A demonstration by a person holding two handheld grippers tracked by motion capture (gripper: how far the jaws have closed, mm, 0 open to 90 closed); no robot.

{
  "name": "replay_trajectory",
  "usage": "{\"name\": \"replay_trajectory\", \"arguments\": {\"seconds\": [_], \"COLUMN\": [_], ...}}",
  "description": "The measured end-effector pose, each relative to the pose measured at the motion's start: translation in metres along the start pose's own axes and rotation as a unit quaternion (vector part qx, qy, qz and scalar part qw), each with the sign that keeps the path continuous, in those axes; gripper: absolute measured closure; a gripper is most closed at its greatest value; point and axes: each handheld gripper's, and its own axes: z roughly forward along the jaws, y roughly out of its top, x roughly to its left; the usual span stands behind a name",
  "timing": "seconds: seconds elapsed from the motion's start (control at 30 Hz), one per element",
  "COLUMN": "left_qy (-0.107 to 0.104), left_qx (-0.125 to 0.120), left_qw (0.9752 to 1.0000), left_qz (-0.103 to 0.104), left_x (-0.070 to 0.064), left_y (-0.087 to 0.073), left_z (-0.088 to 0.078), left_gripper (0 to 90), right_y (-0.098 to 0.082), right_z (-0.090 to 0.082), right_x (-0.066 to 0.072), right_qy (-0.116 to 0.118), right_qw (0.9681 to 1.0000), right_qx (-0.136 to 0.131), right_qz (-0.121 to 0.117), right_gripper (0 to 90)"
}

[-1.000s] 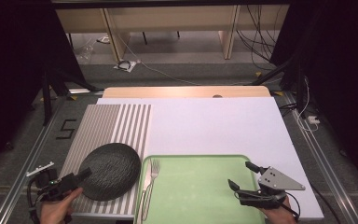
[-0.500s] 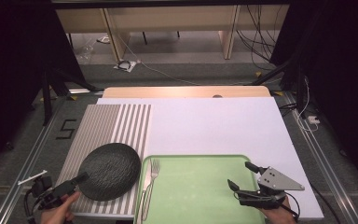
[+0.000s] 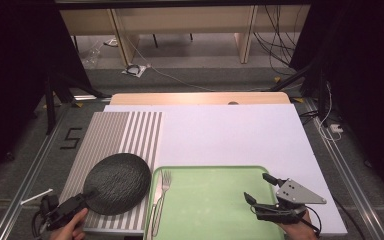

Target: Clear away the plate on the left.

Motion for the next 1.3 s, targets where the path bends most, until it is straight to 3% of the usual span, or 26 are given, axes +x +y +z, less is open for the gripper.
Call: {"name": "replay_trajectory", "arguments": {"seconds": [0.07,0.23,0.47,0.73,0.97,1.3], "left_qy": [-0.008,-0.034,-0.049,-0.063,-0.07,-0.066], "left_qx": [0.003,0.003,0.003,-0.006,-0.012,-0.017], "left_qw": [0.9999,0.9976,0.9948,0.9894,0.9846,0.9833], "left_qz": [-0.009,-0.06,-0.09,-0.131,-0.159,-0.169], "left_x": [0.001,0.005,0.006,0.009,0.014,0.015], "left_y": [-0.001,-0.006,-0.011,-0.017,-0.019,-0.023], "left_z": [0.0,0.003,0.007,0.01,0.011,0.016], "left_gripper": [17.2,18.4,22.1,29.9,37.3,44.7], "right_y": [0.0,0.0,0.0,0.0,0.0,0.0], "right_z": [0.0,0.001,0.001,0.002,0.002,0.003], "right_x": [0.0,0.0,0.0,0.0,0.001,0.001], "right_qy": [0.0,0.002,0.003,0.003,0.004,0.005], "right_qw": [1.0,1.0,1.0,1.0,1.0,1.0], "right_qx": [-0.001,-0.001,-0.001,0.001,0.001,0.004], "right_qz": [0.0,-0.002,-0.001,0.0,0.0,-0.004], "right_gripper": [18.4,18.5,18.5,18.5,18.5,18.6]}}
